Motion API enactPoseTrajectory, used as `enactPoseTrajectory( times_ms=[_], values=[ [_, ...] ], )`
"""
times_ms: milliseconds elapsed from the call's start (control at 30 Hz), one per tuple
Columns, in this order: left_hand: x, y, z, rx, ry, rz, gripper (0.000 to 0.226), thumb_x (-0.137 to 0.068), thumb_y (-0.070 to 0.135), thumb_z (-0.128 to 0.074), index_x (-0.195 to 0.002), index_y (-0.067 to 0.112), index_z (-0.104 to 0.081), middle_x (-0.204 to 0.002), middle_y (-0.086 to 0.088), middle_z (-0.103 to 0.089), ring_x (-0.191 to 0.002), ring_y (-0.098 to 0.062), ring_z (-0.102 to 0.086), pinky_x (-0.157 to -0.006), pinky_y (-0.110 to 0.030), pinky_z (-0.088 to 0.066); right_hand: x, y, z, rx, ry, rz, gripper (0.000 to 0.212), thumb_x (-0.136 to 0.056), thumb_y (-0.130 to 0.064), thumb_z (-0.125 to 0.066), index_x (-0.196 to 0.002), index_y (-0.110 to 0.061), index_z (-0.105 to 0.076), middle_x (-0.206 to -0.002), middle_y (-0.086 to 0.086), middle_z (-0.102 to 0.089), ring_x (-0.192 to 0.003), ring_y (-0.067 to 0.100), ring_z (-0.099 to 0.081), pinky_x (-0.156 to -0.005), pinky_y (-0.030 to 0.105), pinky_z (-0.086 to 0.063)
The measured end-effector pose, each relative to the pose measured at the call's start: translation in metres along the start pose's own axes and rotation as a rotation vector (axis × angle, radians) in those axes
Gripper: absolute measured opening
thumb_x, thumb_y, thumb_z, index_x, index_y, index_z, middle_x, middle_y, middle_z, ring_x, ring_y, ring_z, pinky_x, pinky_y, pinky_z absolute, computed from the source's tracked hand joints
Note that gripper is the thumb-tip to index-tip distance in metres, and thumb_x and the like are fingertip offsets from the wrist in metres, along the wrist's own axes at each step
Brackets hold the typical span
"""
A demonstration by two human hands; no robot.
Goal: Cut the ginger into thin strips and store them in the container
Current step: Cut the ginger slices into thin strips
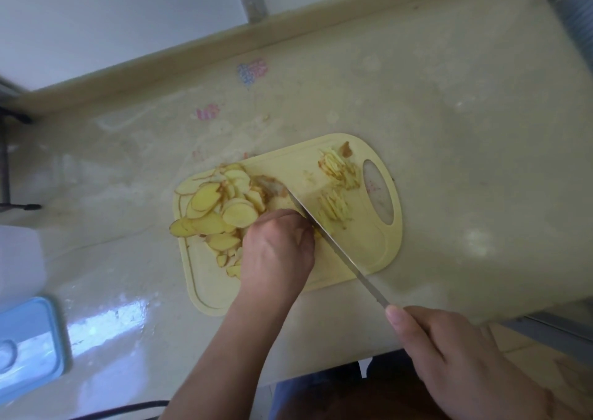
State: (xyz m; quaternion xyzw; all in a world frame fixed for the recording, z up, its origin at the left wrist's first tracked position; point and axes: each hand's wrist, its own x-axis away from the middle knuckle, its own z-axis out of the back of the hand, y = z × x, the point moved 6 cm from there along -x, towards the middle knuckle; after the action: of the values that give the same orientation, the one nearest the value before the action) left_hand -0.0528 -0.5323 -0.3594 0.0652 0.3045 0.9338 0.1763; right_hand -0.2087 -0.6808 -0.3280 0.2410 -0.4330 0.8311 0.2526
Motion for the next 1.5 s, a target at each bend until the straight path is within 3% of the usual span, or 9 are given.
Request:
enactPoseTrajectory(
  times_ms=[100, 300, 467, 600, 833, 1000, 1167, 1367, 1500],
  values=[
    [0.0, 0.0, 0.0, 0.007, 0.008, 0.011, 0.018, -0.074, 0.01, -0.061, -0.077, 0.012, -0.079, -0.076, 0.004, -0.073, -0.068, -0.018, -0.068, -0.061, -0.029, -0.05, -0.003, -0.003, 0.002, 0.031, 0.024, -0.013, 0.097, -0.071, -0.084, -0.006, -0.081, -0.009, -0.067, -0.066, 0.003, -0.063, -0.074, -0.015, -0.054, -0.073, 0.001, -0.038],
    [0.003, 0.003, 0.001, 0.027, 0.061, -0.002, 0.014, -0.071, 0.001, -0.066, -0.073, 0.008, -0.078, -0.073, -0.003, -0.072, -0.067, -0.021, -0.067, -0.064, -0.027, -0.047, -0.025, -0.008, -0.015, -0.007, -0.021, 0.068, 0.064, -0.085, -0.073, -0.015, -0.057, -0.019, -0.037, -0.049, -0.012, -0.048, -0.05, 0.008, -0.044, -0.054, 0.023, -0.035],
    [0.002, 0.0, 0.003, 0.018, 0.031, 0.055, 0.014, -0.072, 0.002, -0.074, -0.078, 0.014, -0.08, -0.074, 0.001, -0.074, -0.07, -0.023, -0.068, -0.064, -0.031, -0.054, -0.014, -0.008, -0.007, -0.018, -0.011, 0.058, 0.075, -0.086, -0.077, -0.013, -0.06, -0.013, -0.045, -0.054, -0.003, -0.053, -0.051, 0.008, -0.05, -0.057, 0.018, -0.039],
    [0.0, -0.003, 0.003, 0.025, -0.009, 0.166, 0.009, -0.08, 0.01, -0.073, -0.079, 0.015, -0.081, -0.072, 0.001, -0.075, -0.068, -0.022, -0.07, -0.062, -0.037, -0.057, -0.003, -0.009, -0.003, -0.034, -0.028, -0.007, 0.069, -0.076, -0.07, -0.015, -0.065, -0.013, -0.052, -0.057, -0.02, -0.059, -0.066, -0.003, -0.059, -0.073, 0.004, -0.038],
    [-0.005, -0.009, -0.001, 0.009, -0.115, 0.305, 0.017, -0.09, 0.018, -0.065, -0.091, 0.021, -0.081, -0.082, 0.004, -0.077, -0.077, -0.021, -0.072, -0.071, -0.036, -0.058, -0.003, -0.005, -0.004, -0.01, -0.015, 0.0, 0.059, -0.089, -0.062, -0.029, -0.057, -0.016, -0.046, -0.055, -0.013, -0.059, -0.062, 0.005, -0.058, -0.07, 0.022, -0.043],
    [-0.004, -0.009, 0.001, 0.055, -0.081, 0.348, 0.013, -0.09, 0.02, -0.069, -0.094, 0.02, -0.081, -0.084, 0.007, -0.077, -0.079, -0.016, -0.072, -0.073, -0.033, -0.059, -0.01, 0.001, -0.012, -0.046, -0.031, 0.024, 0.08, -0.072, -0.091, -0.011, -0.056, -0.02, -0.045, -0.055, -0.011, -0.059, -0.054, 0.005, -0.056, -0.057, 0.016, -0.04],
    [-0.002, -0.009, 0.001, 0.071, -0.071, 0.361, 0.013, -0.088, 0.018, -0.07, -0.093, 0.022, -0.082, -0.081, 0.009, -0.077, -0.076, -0.012, -0.071, -0.072, -0.028, -0.057, -0.027, -0.002, -0.017, -0.05, -0.046, 0.014, 0.069, -0.084, -0.075, -0.018, -0.06, -0.014, -0.042, -0.05, -0.006, -0.046, -0.05, 0.008, -0.044, -0.058, 0.025, -0.04],
    [-0.001, -0.009, 0.003, 0.092, -0.066, 0.383, 0.011, -0.088, 0.016, -0.072, -0.092, 0.02, -0.082, -0.081, 0.011, -0.076, -0.077, -0.008, -0.07, -0.071, -0.017, -0.051, -0.031, 0.004, -0.007, -0.081, -0.027, 0.025, 0.077, -0.075, -0.089, -0.016, -0.058, -0.017, -0.037, -0.048, -0.004, -0.037, -0.047, 0.007, -0.037, -0.056, 0.04, -0.041],
    [0.005, -0.008, 0.007, 0.112, -0.013, 0.307, 0.014, -0.087, 0.013, -0.072, -0.095, 0.019, -0.082, -0.086, 0.009, -0.077, -0.081, -0.009, -0.07, -0.075, -0.016, -0.048, -0.022, 0.002, -0.008, -0.105, -0.048, 0.03, 0.074, -0.076, -0.085, -0.021, -0.068, -0.014, -0.04, -0.05, -0.003, -0.035, -0.048, 0.007, -0.035, -0.055, 0.033, -0.036]
  ],
)
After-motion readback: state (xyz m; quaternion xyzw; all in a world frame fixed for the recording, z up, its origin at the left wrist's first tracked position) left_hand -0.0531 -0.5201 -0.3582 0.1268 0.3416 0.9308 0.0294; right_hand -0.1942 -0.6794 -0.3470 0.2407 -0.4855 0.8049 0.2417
